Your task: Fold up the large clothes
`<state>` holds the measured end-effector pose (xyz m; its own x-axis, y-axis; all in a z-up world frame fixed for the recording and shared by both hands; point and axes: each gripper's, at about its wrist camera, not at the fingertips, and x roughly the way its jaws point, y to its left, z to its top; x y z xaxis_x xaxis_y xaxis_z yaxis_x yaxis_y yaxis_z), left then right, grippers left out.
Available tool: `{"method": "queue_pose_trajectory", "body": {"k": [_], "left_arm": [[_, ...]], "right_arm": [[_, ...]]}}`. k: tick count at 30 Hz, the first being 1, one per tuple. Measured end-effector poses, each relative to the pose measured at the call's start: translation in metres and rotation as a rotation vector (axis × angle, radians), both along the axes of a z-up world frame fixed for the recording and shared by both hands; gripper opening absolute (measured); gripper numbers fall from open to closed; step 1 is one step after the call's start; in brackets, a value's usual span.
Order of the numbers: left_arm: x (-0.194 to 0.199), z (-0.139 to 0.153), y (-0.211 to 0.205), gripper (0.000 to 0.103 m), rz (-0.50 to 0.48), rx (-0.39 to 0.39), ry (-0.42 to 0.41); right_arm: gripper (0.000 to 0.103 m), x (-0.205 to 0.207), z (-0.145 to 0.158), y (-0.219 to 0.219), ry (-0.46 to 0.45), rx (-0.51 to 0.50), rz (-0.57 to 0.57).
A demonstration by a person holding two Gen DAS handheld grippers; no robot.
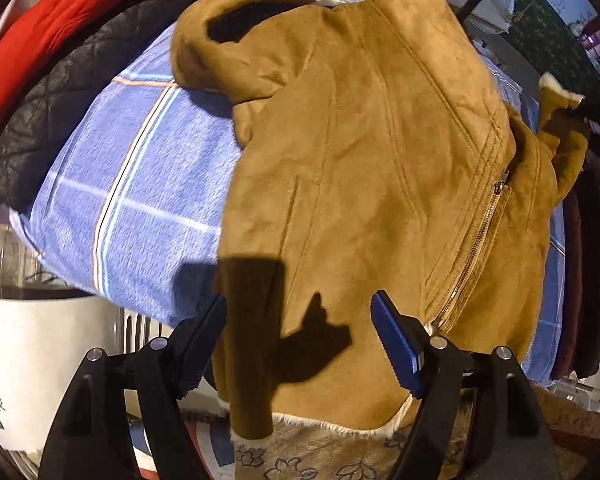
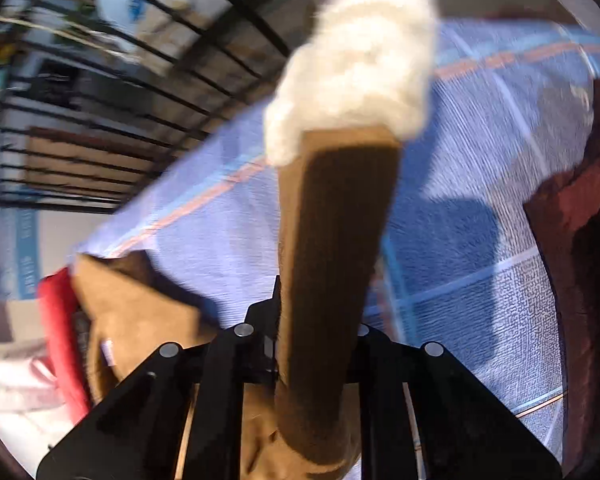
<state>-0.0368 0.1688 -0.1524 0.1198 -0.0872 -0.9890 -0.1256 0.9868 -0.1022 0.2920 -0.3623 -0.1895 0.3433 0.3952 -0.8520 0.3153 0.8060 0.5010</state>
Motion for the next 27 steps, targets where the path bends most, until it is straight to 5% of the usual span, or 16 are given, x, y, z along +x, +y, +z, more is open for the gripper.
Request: {"method": "queue_pose_trajectory", "body": {"k": [3, 7, 10, 14, 15, 18, 20, 24, 27], "left_arm": [[0.034, 0.007, -0.030, 0.073, -0.088, -0.032, -0.047], [0.073, 0.017, -0.079, 0.073, -0.221, -0.084, -0.102], [0.088, 0.018, -0.115, 0.073, -0.316, -0.126, -0.114], [0.088, 0.001, -0.149, 0.073, -0.408, -0.138, -0.069], [0.086, -0.005, -0.155, 0.073, -0.424, -0.131, -0.048], [0.080, -0.018, -0.162, 0.073, -0.441, -0.125, -0.008], [0.079, -0.022, -0.162, 0.073, -0.436, -0.128, 0.005], [0.080, -0.026, -0.154, 0.073, -0.412, -0.112, 0.006], [0.080, -0.021, -0.147, 0.073, -0.400, -0.086, -0.019]], "right_arm": [[0.014, -0.039, 0.090, -0.007, -0.203, 0.018, 0.050], [0.013, -0.115, 0.139, -0.033, -0.327, 0.027, 0.014], [0.013, -0.175, 0.110, -0.081, -0.263, -0.021, -0.147], [0.016, -0.247, 0.014, -0.128, 0.018, 0.042, -0.394], [0.021, -0.257, -0.001, -0.125, 0.086, 0.008, -0.387], [0.063, -0.284, -0.021, -0.118, 0.194, 0.082, -0.401], [0.070, -0.302, -0.016, -0.110, 0.201, 0.133, -0.436], [0.070, -0.283, -0.005, -0.052, 0.293, 0.208, -0.174], [0.070, -0.241, 0.017, -0.008, 0.165, 0.203, 0.044]]}}
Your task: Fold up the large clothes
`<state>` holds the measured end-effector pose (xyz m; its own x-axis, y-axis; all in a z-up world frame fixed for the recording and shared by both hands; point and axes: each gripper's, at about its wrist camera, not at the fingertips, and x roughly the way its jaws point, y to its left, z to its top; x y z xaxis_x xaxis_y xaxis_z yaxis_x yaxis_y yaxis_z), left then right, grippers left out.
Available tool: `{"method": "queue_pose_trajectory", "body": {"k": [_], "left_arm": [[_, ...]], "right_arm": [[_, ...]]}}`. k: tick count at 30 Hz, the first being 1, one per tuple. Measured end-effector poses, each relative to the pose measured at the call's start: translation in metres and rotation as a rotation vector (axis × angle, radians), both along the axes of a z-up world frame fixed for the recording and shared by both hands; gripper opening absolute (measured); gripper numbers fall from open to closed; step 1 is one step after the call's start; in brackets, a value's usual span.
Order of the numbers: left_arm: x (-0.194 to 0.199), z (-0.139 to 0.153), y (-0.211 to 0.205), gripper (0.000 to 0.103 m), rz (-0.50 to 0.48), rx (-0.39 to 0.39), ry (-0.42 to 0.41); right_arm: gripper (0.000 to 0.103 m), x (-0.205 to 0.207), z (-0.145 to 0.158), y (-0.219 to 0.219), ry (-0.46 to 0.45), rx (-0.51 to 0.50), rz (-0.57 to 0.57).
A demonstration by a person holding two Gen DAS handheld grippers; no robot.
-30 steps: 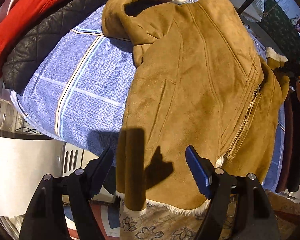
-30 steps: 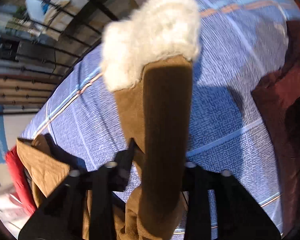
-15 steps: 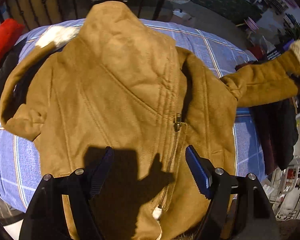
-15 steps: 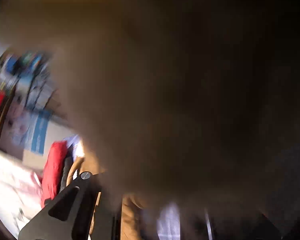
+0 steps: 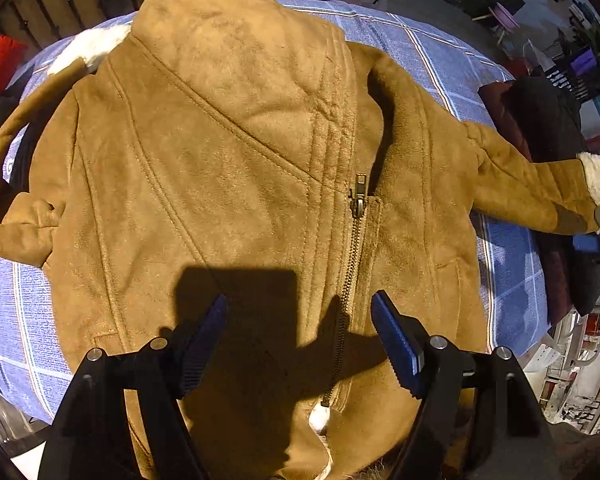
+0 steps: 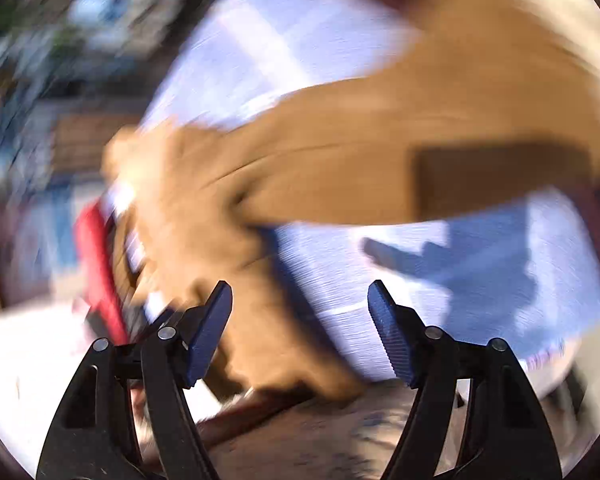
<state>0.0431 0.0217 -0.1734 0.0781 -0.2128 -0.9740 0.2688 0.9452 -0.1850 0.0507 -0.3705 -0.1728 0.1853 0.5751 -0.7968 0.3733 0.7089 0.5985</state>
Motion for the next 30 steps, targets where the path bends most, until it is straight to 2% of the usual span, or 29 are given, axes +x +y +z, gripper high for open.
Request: {"method": "queue_pose_trajectory", "body": {"k": [3, 5, 6, 9, 11, 13, 14, 15, 17, 18, 19, 21, 23, 25, 26, 27, 29, 30], "left_arm": [[-0.001, 0.006, 0.008, 0.073, 0.022, 0.004, -0.017], [-0.005, 0.009, 0.012, 0.073, 0.035, 0.014, -0.026], [-0.008, 0.011, 0.015, 0.073, 0.041, 0.025, -0.033], [-0.022, 0.017, 0.022, 0.075, 0.058, 0.060, -0.055], [-0.032, 0.019, 0.032, 0.075, 0.088, 0.073, -0.055], [-0.043, 0.018, 0.046, 0.075, 0.137, 0.077, -0.038], [-0.047, 0.017, 0.052, 0.075, 0.162, 0.081, -0.028], [-0.051, 0.015, 0.057, 0.075, 0.185, 0.083, -0.021], [-0.056, 0.012, 0.064, 0.075, 0.228, 0.079, -0.010], [-0.057, 0.011, 0.068, 0.075, 0.245, 0.077, -0.005], [-0.057, 0.009, 0.071, 0.075, 0.257, 0.074, 0.002], [-0.055, 0.010, 0.073, 0.075, 0.258, 0.078, -0.003], [-0.049, 0.018, 0.074, 0.075, 0.257, 0.084, -0.042], [-0.037, 0.027, 0.076, 0.075, 0.264, 0.068, -0.077], [-0.030, 0.030, 0.075, 0.075, 0.265, 0.057, -0.089], [-0.022, 0.032, 0.073, 0.075, 0.258, 0.046, -0.092], [-0.008, 0.033, 0.068, 0.075, 0.236, 0.045, -0.102], [0.000, 0.034, 0.063, 0.075, 0.221, 0.050, -0.114]], "right_arm": [[0.070, 0.062, 0.010, 0.018, -0.160, -0.146, 0.091], [0.070, 0.106, 0.002, 0.043, -0.187, -0.147, 0.144], [0.070, 0.135, -0.011, 0.056, -0.183, -0.152, 0.193], [0.070, 0.212, -0.053, 0.091, -0.133, -0.258, 0.341], [0.070, 0.241, -0.079, 0.114, -0.099, -0.266, 0.411], [0.069, 0.258, -0.112, 0.133, -0.024, -0.233, 0.494], [0.065, 0.258, -0.122, 0.139, 0.008, -0.227, 0.511], [0.051, 0.256, -0.125, 0.145, 0.006, -0.243, 0.517], [0.026, 0.248, -0.107, 0.151, -0.051, -0.259, 0.527], [0.021, 0.241, -0.093, 0.149, -0.099, -0.262, 0.522], [0.019, 0.231, -0.068, 0.146, -0.185, -0.284, 0.501], [0.018, 0.201, -0.002, 0.147, -0.391, -0.397, 0.486], [0.017, 0.155, 0.053, 0.163, -0.587, -0.518, 0.565], [0.017, 0.109, 0.089, 0.192, -0.789, -0.708, 0.633], [0.018, 0.090, 0.096, 0.202, -0.869, -0.792, 0.657], [0.019, 0.079, 0.095, 0.209, -0.902, -0.849, 0.665], [0.025, 0.091, 0.080, 0.204, -0.853, -0.864, 0.596], [0.040, 0.099, 0.070, 0.193, -0.788, -0.876, 0.521]]}}
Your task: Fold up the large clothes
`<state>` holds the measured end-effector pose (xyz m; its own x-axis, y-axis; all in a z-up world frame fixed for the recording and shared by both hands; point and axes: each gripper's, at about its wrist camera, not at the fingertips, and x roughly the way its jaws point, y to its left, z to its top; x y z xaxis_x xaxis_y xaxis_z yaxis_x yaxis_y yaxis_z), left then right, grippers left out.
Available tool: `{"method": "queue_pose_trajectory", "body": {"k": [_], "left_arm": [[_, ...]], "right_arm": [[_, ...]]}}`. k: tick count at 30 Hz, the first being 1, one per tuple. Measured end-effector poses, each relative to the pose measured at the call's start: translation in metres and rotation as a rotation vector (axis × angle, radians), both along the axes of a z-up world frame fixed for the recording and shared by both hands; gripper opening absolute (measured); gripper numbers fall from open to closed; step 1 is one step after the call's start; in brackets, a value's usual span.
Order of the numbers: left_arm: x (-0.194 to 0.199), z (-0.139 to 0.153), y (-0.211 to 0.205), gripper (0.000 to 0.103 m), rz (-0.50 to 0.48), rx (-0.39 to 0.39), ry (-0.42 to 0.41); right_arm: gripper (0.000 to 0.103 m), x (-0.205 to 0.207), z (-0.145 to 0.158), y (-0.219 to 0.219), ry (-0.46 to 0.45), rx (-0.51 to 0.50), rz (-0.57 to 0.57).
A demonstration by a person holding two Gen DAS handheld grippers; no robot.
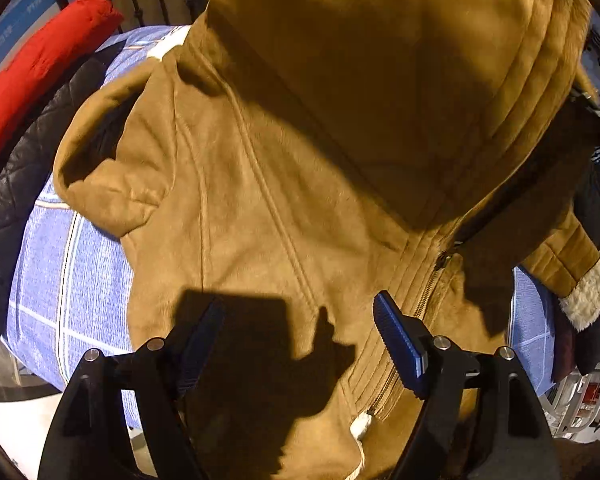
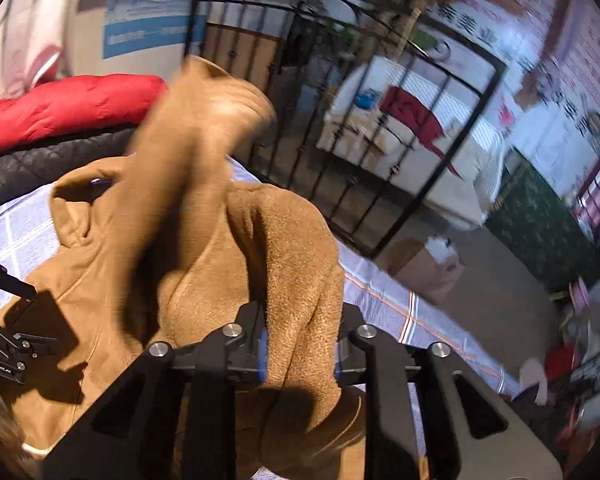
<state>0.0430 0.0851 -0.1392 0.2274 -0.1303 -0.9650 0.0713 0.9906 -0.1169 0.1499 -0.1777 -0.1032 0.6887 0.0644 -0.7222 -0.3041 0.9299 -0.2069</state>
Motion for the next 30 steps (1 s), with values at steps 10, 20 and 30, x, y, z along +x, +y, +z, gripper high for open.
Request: {"method": "queue_pose_trajectory", "body": {"k": [10, 20, 30], "left_arm": [[0.014, -0.006, -0.023, 0.078, -0.032, 0.001, -0.008], [-0.001, -0.016, -0.018, 0.078, -0.011, -0.004, 0.036], [-0.010, -0.007, -0.018, 0.084, 0.010, 0.010, 0.006]], "right_arm": [[0.067, 0.025, -0.043, -0.051, 0.228, 0.171, -0.230], [0.068, 0.037, -0.112, 0.026, 0.285, -0.053, 0.031], [0.076, 0.073, -0.106, 0.015, 0.387, 0.133, -0.103]]}}
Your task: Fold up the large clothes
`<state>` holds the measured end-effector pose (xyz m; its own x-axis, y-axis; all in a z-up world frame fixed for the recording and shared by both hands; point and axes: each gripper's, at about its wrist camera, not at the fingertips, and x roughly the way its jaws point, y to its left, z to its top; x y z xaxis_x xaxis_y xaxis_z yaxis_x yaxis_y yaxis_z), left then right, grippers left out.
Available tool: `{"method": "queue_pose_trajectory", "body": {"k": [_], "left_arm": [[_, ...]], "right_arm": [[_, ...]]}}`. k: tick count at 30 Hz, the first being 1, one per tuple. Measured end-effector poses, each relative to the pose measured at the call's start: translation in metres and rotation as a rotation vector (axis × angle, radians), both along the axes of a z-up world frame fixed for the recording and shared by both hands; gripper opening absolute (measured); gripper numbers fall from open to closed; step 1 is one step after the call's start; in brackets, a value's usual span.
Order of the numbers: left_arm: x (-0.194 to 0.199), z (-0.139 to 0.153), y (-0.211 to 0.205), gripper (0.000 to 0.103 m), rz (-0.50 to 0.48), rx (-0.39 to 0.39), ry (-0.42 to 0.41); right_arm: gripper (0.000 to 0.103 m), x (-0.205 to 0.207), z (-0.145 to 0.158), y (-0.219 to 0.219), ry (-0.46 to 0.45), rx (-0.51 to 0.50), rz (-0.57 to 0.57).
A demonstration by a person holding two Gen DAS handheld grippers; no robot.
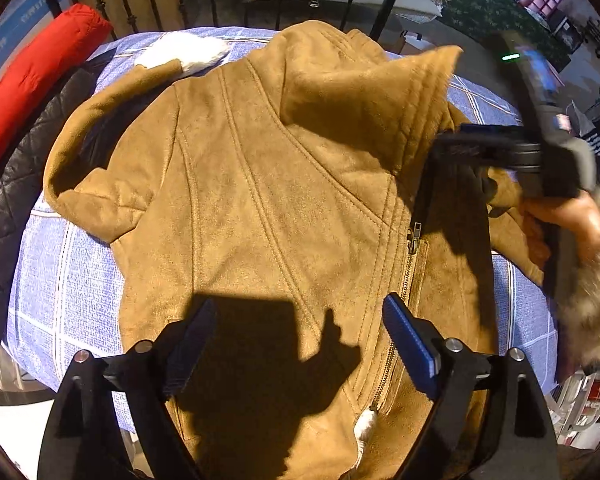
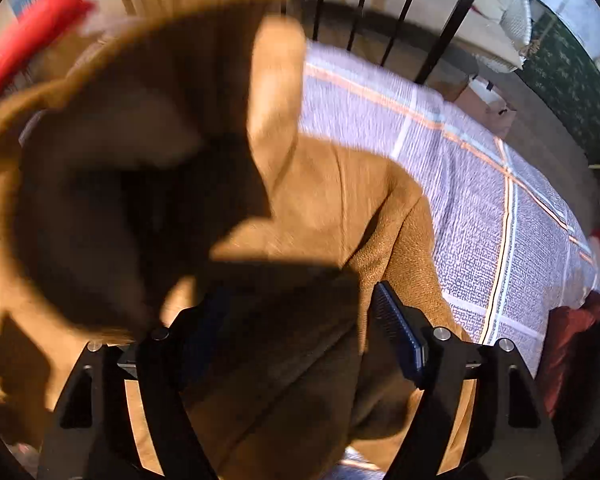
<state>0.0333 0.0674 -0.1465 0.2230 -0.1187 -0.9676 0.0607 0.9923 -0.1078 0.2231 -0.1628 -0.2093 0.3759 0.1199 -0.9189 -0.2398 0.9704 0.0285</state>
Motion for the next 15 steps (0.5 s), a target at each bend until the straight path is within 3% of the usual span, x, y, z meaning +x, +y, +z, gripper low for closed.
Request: {"method": "queue_pose_trajectory", "body": {"k": [3, 5, 6, 8, 9, 11, 12, 13, 14, 15], "left_arm": [[-0.001, -0.006, 0.007, 0.084, 0.031, -0.005, 0.022], [0.000, -0.008, 0.010, 0.084, 0.049, -0.015, 0.026], [0.000, -0.008, 0.011, 0.084, 0.053, -0.019, 0.030], [0.002, -0.008, 0.010, 0.084, 0.052, -0.019, 0.029], [0.003, -0.007, 0.009, 0.084, 0.046, -0.015, 0.025], [0.002, -0.004, 0.006, 0.084, 0.032, -0.007, 0.012], [0.002, -0.002, 0.005, 0.084, 0.023, 0.001, 0.003], [0.000, 0.001, 0.003, 0.084, 0.014, 0.009, -0.006], [-0.002, 0.002, 0.003, 0.084, 0.008, 0.017, -0.011], [-0.003, 0.003, 0.003, 0.084, 0.005, 0.020, -0.014]], "right_arm": [[0.076, -0.013, 0.037, -0.019, -0.075, 0.114, -0.098], [0.076, -0.011, 0.054, -0.032, -0.084, 0.304, -0.128], [0.076, -0.004, 0.056, -0.033, -0.055, 0.377, -0.118], [0.076, 0.022, 0.042, -0.024, 0.089, 0.510, -0.074], [0.074, 0.035, 0.032, -0.020, 0.131, 0.511, -0.091], [0.056, 0.056, 0.015, -0.019, 0.146, 0.512, -0.154], [0.021, 0.067, 0.002, -0.016, 0.203, 0.554, -0.163], [0.011, 0.077, -0.006, -0.012, 0.251, 0.568, -0.172], [0.009, 0.083, -0.002, -0.009, 0.243, 0.588, -0.164], [0.007, 0.087, 0.015, -0.001, 0.178, 0.612, -0.109]]}}
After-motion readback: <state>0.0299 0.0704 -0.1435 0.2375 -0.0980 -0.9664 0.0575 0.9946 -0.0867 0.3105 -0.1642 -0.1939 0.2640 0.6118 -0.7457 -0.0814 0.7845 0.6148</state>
